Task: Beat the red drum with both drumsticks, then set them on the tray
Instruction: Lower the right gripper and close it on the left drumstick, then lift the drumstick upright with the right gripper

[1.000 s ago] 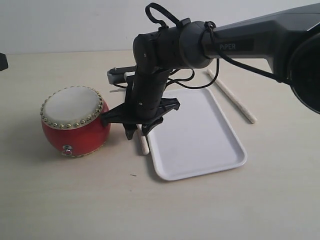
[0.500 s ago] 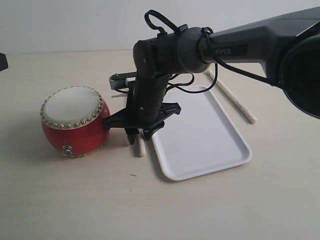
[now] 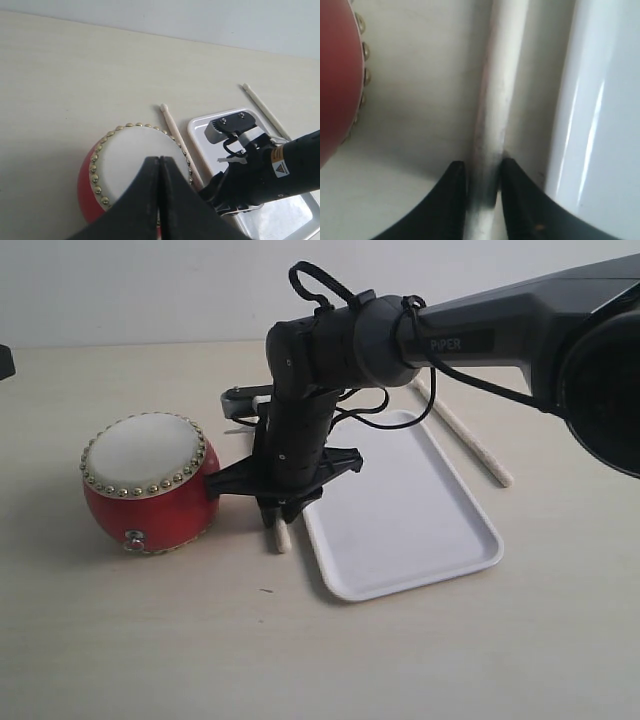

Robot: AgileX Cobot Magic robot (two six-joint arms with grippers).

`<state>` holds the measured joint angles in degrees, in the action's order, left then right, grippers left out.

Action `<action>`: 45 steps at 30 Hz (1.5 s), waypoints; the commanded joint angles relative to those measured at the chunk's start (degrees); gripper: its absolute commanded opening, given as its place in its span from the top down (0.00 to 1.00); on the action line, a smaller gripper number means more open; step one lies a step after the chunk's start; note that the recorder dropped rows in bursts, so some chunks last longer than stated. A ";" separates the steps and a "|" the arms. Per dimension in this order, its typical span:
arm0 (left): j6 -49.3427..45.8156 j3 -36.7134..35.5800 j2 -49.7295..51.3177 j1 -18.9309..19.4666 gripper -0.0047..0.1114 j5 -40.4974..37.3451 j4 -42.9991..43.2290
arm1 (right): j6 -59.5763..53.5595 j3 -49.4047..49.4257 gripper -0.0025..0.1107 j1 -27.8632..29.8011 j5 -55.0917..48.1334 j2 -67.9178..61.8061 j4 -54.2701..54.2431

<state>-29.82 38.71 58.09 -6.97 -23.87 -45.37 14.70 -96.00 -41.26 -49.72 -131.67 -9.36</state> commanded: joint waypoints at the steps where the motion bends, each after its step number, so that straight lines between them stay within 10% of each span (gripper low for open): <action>1: 0.32 -0.09 -0.15 -0.33 0.96 0.67 -0.06 | 0.58 -0.35 0.81 -0.07 0.19 -0.28 -0.06; 6: 0.32 -0.09 -0.15 -0.33 0.96 0.67 -0.06 | 2.21 -0.35 0.98 -0.07 0.19 -0.28 -0.06; 30: 0.08 -0.22 1.91 -0.33 0.96 -8.76 -2.69 | -1.99 5.82 0.98 4.01 7.36 19.07 9.36; 40: -38.68 -5.17 10.60 -0.47 0.96 -17.28 -49.09 | -8.91 30.27 0.98 6.73 23.33 36.74 -1.01; 45: -48.47 -6.73 15.42 -1.44 0.96 -23.24 -54.58 | -9.03 42.16 0.98 6.73 33.56 42.60 -6.56</action>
<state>-73.00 32.63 71.17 -7.29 -44.83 -96.12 6.54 -58.92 -34.84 -22.83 -91.88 -13.05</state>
